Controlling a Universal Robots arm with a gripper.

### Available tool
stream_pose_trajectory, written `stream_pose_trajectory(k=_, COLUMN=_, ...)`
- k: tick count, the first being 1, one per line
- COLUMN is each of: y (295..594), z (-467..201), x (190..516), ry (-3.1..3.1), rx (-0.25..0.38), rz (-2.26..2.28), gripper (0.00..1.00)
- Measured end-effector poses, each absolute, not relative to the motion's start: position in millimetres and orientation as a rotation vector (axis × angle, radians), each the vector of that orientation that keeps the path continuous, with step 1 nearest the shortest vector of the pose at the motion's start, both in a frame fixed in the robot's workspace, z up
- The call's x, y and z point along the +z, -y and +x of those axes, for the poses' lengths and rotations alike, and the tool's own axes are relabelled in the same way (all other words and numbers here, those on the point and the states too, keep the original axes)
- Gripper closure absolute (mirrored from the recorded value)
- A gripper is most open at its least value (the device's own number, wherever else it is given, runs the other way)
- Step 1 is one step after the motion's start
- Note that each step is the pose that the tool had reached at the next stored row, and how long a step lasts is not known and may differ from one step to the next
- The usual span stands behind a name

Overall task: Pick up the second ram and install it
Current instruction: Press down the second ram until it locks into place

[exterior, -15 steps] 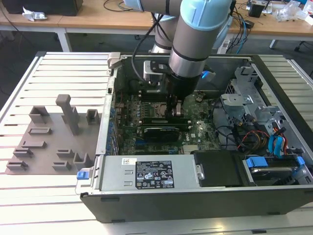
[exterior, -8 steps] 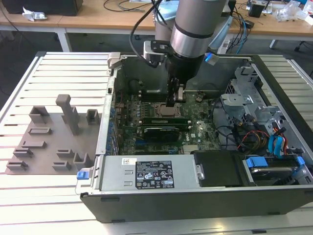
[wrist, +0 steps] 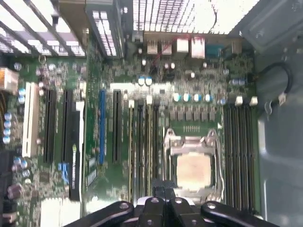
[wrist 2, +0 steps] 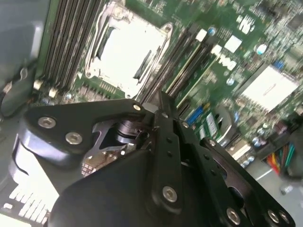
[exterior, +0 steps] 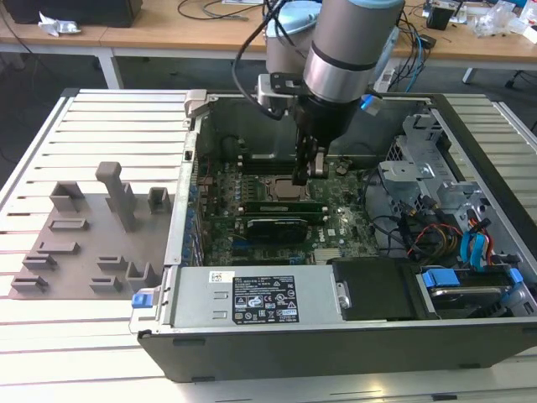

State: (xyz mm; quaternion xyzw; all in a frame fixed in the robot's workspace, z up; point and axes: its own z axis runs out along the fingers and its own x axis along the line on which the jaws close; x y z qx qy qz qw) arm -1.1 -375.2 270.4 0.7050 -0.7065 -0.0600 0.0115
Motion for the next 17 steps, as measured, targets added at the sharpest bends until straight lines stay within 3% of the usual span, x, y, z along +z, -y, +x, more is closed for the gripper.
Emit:
stream_pose_trajectory(k=13, y=379.8, z=30.3, x=229.5, ry=2.201, rx=-0.19, rz=2.196, gripper=0.9)
stream_pose_trajectory(k=17, y=379.6, z=30.2, x=235.0, ry=2.203, rx=-0.191, rz=2.198, gripper=0.9)
